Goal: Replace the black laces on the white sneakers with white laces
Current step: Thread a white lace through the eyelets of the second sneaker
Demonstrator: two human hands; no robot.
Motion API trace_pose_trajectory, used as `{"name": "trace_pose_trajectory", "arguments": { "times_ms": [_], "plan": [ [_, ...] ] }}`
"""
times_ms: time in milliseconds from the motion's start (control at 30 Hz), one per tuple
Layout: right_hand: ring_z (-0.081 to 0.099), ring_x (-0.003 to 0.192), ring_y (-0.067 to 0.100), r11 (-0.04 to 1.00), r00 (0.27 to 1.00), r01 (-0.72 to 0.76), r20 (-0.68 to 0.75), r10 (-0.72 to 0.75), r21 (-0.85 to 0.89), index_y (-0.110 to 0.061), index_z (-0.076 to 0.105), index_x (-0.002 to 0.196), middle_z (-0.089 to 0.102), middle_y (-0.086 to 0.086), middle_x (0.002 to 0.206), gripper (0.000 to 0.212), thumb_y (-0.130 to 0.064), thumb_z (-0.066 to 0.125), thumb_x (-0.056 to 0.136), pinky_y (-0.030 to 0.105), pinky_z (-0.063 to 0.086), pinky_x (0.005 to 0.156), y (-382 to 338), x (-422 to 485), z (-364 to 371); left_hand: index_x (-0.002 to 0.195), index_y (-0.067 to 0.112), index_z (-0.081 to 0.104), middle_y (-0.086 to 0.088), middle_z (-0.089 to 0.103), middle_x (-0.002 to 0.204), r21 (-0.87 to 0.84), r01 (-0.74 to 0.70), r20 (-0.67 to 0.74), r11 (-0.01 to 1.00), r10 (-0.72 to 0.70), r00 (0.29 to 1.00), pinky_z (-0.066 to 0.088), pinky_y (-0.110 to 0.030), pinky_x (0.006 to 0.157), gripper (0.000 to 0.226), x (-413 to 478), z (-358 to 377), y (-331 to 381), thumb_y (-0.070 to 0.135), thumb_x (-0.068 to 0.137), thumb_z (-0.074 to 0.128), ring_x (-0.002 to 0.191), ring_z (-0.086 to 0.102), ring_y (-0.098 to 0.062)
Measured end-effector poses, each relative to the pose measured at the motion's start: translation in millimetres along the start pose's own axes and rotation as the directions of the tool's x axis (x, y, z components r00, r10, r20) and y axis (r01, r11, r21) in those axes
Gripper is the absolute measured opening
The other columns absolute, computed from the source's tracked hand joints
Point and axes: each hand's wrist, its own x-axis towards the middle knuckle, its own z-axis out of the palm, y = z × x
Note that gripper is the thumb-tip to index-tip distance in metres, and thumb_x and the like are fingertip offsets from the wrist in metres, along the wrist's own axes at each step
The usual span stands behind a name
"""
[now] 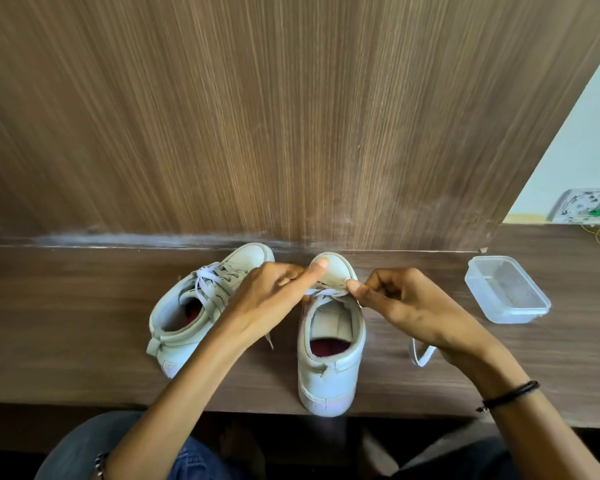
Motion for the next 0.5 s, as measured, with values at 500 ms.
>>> {"name": "trace_pose_trajectory", "arguments": {
  "times_ms": [500],
  "plan": [
    [0.029,0.054,0.011,0.978,0.998,-0.061,-0.017,0.066,0.201,-0.01,0.06,0.07,0.036,0.001,0.061,0.039,-0.039,0.069,0.095,0.017,0.025,0.048,-3,-7,-17,0.068,0.013,0.066,-0.005,0.039,0.065,-0.069,0.017,0.079,0.997,-0.012,0.997,0.029,-0.026,0.057,0.05,0,-25,-12,0.06,0.087,0.068,0.062,0.035,-0.015]
  ]
}}
